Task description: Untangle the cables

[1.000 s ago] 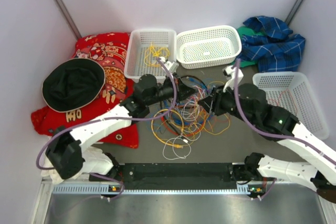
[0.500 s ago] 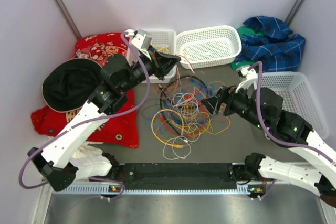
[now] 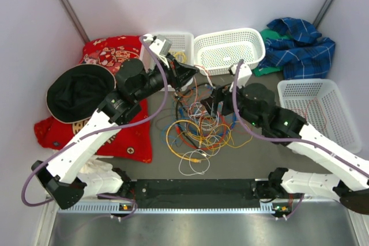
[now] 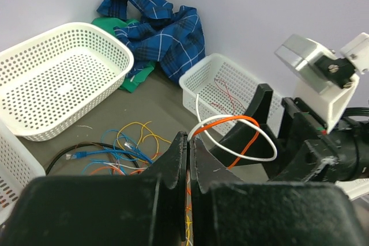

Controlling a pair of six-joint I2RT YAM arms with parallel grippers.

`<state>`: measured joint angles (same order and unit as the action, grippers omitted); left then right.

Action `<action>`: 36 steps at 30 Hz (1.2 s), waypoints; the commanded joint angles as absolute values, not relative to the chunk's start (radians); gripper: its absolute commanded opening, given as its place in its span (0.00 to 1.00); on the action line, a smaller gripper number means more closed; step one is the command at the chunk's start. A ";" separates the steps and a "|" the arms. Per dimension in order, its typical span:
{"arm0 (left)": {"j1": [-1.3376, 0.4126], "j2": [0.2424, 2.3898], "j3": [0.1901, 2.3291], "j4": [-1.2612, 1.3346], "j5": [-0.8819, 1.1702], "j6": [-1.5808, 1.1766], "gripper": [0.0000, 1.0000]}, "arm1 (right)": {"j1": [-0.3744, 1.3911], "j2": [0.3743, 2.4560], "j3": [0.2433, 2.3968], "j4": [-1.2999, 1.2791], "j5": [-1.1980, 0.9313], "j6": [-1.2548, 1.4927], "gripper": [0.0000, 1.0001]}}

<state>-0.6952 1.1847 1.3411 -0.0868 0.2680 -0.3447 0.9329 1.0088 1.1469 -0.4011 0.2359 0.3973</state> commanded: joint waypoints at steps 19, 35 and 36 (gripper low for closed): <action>-0.695 1.137 1.361 -0.092 0.220 -0.334 0.00 | 0.936 1.016 1.094 -0.172 0.342 0.394 0.00; -0.695 1.005 1.074 -0.232 -0.248 -0.491 0.99 | 0.934 0.913 1.618 -0.707 0.835 0.290 0.00; -0.696 0.999 1.040 -0.236 -0.249 -0.500 0.99 | 0.927 0.923 1.640 -0.712 0.863 0.279 0.00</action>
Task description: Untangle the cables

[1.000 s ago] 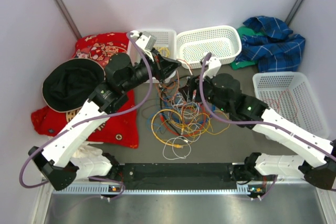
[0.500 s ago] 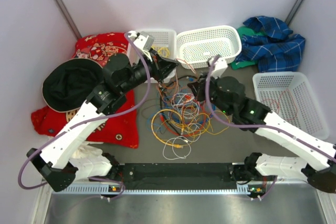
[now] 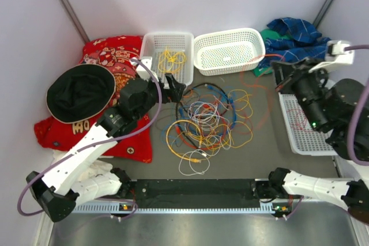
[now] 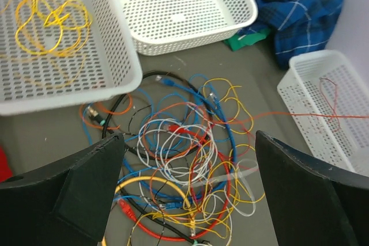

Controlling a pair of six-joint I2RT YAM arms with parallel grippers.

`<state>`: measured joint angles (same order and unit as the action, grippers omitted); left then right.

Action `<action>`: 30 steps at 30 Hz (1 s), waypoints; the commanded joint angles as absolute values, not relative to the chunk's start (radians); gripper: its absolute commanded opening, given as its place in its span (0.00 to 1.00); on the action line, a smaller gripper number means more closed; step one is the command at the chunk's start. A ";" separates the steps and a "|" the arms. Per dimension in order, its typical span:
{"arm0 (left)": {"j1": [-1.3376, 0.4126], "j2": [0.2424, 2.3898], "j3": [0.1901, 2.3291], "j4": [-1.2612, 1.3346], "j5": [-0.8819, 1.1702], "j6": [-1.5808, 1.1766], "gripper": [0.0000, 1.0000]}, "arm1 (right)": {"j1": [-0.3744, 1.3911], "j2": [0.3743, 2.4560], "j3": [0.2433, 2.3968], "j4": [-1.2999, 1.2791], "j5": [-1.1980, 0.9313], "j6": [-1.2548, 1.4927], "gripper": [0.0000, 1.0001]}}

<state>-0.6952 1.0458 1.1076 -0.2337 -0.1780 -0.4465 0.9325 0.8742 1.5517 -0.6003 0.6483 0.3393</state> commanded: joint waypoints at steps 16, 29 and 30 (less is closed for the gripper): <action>-0.696 0.957 0.847 -0.226 -0.126 -0.640 0.99 | 0.438 1.214 2.107 -0.904 0.861 0.263 0.00; -0.695 0.922 0.784 -0.219 -0.063 -0.657 0.99 | 0.072 1.295 2.033 -0.962 0.719 0.474 0.00; -0.696 0.923 0.776 -0.213 -0.058 -0.658 0.99 | 0.060 1.296 2.034 -0.972 0.729 0.485 0.00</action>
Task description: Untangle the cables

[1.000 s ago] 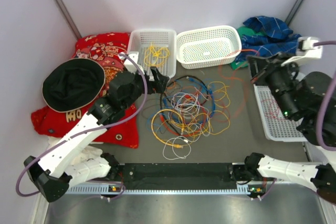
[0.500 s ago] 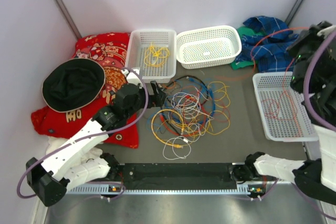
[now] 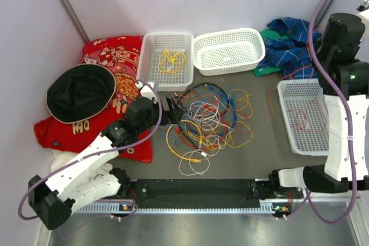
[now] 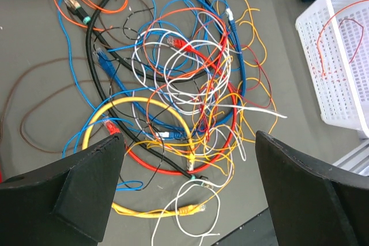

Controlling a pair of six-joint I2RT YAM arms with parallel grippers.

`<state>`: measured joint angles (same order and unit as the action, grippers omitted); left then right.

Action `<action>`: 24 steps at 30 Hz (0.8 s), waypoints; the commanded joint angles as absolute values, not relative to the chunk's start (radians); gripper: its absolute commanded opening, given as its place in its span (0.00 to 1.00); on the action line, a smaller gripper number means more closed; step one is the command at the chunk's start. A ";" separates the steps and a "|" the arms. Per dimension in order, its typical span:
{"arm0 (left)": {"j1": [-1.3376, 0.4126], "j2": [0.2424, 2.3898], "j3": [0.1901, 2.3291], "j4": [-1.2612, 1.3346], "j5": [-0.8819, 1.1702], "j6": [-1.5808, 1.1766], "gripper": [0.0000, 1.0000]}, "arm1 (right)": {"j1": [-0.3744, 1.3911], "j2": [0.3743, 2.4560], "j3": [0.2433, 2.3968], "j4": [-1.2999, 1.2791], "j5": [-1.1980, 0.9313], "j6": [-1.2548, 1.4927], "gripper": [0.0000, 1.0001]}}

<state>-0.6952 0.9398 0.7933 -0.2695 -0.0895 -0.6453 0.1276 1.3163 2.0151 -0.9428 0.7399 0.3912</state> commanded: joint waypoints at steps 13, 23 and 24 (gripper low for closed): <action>-0.696 0.928 0.752 -0.176 -0.012 -0.667 0.99 | -0.146 1.319 2.055 -1.058 0.749 0.670 0.00; -0.695 0.914 0.712 -0.141 0.026 -0.710 0.99 | -0.187 1.350 2.129 -0.910 0.733 0.540 0.00; -0.696 0.917 0.710 -0.137 0.037 -0.722 0.99 | -0.228 1.347 2.071 -0.942 0.720 0.563 0.00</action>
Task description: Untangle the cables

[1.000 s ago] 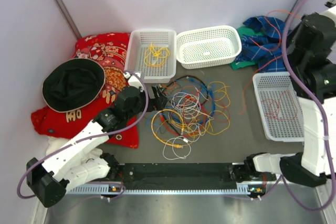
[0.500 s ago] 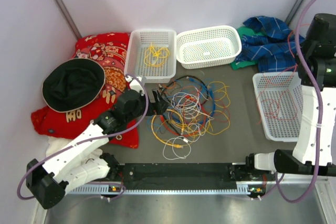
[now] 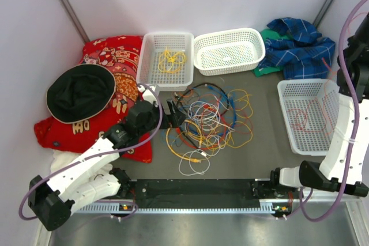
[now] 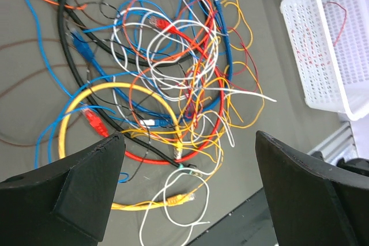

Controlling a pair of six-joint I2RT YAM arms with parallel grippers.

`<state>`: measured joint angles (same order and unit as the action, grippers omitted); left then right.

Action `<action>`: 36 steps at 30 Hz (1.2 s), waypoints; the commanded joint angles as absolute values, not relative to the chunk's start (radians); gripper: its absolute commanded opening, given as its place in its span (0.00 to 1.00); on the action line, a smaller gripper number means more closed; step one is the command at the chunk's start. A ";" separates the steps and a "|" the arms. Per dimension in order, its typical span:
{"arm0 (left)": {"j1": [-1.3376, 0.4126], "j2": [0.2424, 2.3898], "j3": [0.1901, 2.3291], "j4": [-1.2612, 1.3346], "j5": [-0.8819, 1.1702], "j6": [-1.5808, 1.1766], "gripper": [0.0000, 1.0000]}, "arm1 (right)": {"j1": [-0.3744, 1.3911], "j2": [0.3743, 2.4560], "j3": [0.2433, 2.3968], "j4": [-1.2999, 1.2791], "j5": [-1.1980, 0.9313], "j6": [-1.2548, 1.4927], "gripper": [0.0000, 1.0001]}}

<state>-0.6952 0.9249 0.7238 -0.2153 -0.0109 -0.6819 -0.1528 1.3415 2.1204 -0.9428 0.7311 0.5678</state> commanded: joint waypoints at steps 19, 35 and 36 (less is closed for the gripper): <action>-0.696 0.923 0.667 -0.146 0.071 -0.742 0.99 | -0.309 1.092 1.217 -0.720 0.385 0.733 0.80; -0.695 0.982 0.758 -0.222 -0.035 -0.701 0.99 | 0.278 1.077 0.858 -0.453 0.003 0.520 0.99; -0.696 0.974 0.758 -0.229 -0.040 -0.703 0.99 | 0.282 1.094 0.806 -0.424 -0.032 0.520 0.99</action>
